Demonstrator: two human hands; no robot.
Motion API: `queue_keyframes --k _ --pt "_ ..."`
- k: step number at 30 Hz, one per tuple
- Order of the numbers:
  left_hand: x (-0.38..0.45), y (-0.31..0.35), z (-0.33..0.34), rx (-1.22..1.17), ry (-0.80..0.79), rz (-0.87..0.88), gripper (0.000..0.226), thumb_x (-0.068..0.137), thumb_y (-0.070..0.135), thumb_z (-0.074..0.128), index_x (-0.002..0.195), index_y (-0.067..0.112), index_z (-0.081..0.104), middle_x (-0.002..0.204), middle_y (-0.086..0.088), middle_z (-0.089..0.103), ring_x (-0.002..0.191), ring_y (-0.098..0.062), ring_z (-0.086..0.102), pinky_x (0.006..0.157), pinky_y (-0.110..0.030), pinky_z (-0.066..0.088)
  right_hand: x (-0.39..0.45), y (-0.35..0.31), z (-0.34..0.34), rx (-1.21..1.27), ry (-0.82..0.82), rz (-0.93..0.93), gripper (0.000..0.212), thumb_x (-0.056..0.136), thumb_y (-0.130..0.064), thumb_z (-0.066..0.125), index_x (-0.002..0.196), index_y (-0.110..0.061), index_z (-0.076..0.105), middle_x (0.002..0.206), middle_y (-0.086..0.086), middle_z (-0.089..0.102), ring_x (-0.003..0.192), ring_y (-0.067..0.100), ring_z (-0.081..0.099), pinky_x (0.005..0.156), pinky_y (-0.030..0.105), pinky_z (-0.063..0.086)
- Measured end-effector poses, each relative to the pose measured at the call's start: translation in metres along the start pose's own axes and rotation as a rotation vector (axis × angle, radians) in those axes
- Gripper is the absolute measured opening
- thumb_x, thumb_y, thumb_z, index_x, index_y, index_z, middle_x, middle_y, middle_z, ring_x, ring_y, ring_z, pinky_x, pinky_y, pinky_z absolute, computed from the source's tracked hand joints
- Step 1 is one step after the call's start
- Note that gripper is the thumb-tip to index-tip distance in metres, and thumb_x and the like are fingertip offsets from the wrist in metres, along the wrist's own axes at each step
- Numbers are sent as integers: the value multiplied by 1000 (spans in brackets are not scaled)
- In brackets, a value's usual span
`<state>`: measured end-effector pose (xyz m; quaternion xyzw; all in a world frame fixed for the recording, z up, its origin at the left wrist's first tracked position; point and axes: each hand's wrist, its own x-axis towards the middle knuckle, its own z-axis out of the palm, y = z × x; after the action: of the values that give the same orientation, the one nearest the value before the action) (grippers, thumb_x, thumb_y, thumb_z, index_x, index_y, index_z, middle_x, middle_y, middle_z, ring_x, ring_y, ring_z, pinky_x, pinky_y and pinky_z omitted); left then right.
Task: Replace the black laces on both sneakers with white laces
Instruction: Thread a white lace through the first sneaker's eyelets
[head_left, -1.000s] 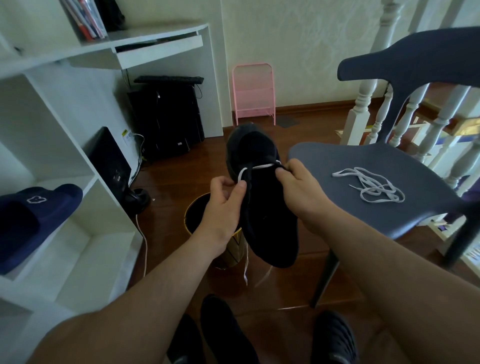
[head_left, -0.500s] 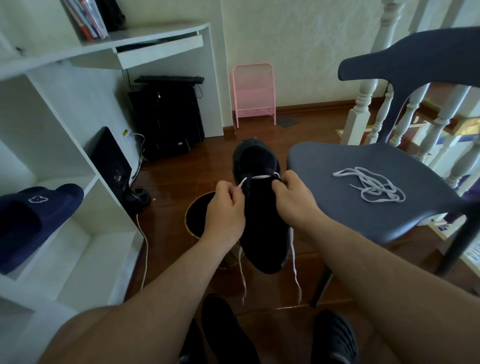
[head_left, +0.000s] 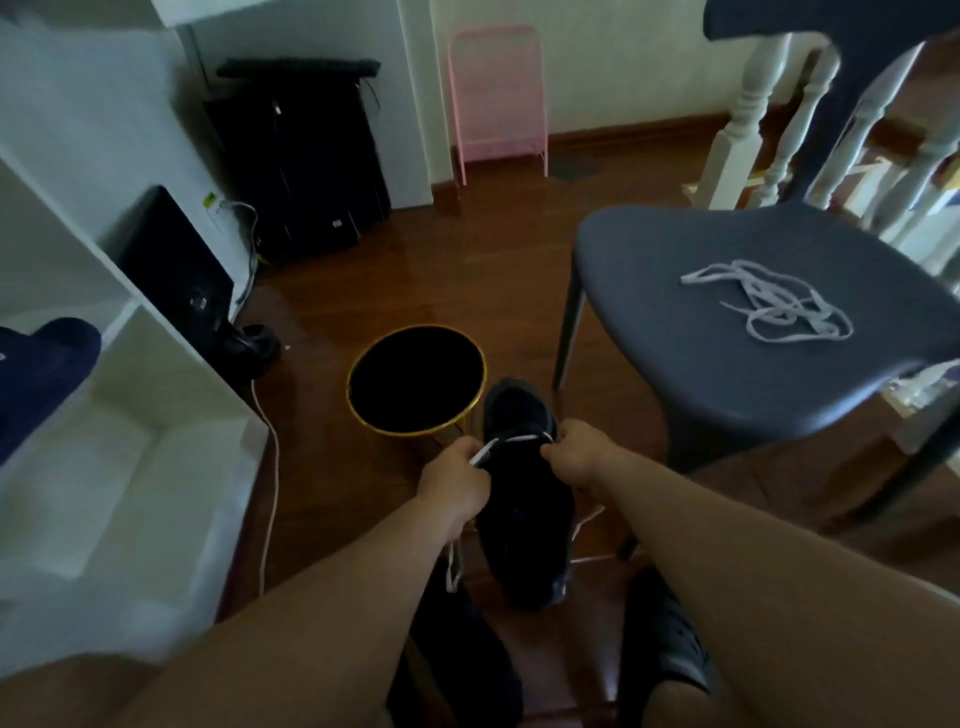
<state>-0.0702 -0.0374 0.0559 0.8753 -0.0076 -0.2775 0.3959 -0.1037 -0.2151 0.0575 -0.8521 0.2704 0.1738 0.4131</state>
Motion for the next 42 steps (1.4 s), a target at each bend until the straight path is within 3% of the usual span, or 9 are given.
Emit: queue_keyframes --k 3,12,16,19,22,27,33,37,42 --pt "19 -29 38 -57 -43 -129 30 104 7 49 100 34 62 106 -9 64 92 -36 66 63 -38 54 28 41 26 -97 -52 107 28 99 -24 59 124 -11 61 123 15 65 109 35 64 94 40 55" --pt "63 -98 112 -77 -52 -342 42 108 10 42 135 36 61 133 -2 56 88 -28 64 55 -36 64 88 121 95 -296 -162 224 23 92 -21 61 111 -12 69 116 15 72 106 35 70 76 33 52" --pt "76 -116 114 -102 -120 -377 45 106 3 42 136 29 63 119 -3 60 96 -28 63 75 -48 67 93 130 100 -158 -151 214 9 91 -20 61 95 -19 69 106 8 74 99 30 70 83 34 57" --pt "79 -114 106 -191 -114 -415 36 105 4 50 131 25 64 114 -1 56 94 -28 64 66 -41 67 94 122 90 63 -86 231 3 87 -19 67 84 -20 67 89 6 71 82 28 69 73 37 58" --pt "83 -98 85 -200 -89 -361 34 103 12 56 134 26 61 117 -2 59 82 -26 64 51 -30 57 90 97 67 166 -73 201 9 91 -11 64 82 -14 68 70 6 62 55 22 55 48 26 46" --pt "68 -44 41 -145 -162 -185 18 104 22 61 120 18 67 90 -6 65 46 -19 49 41 -23 37 63 38 30 224 -162 124 9 94 -4 57 87 -7 63 72 17 55 38 21 42 40 28 40" --pt "13 37 -21 61 -368 -3 13 108 26 58 107 16 68 78 -2 62 54 -11 49 48 -25 51 -12 -28 -24 120 -252 -23 15 99 0 53 105 9 65 73 22 54 48 23 44 48 32 41" --pt "-25 82 -62 119 -340 83 17 108 25 59 110 16 73 87 -9 66 55 -12 54 53 -28 54 -64 -61 -56 192 -182 -107 16 103 -5 55 90 -4 64 65 12 54 47 20 44 48 28 39" --pt "-85 118 -92 -45 -263 166 14 107 19 62 112 17 74 93 -6 73 61 -9 62 62 -28 59 -124 -93 -96 167 -145 -270 17 105 -17 59 100 -6 71 71 5 67 55 16 61 55 30 52"
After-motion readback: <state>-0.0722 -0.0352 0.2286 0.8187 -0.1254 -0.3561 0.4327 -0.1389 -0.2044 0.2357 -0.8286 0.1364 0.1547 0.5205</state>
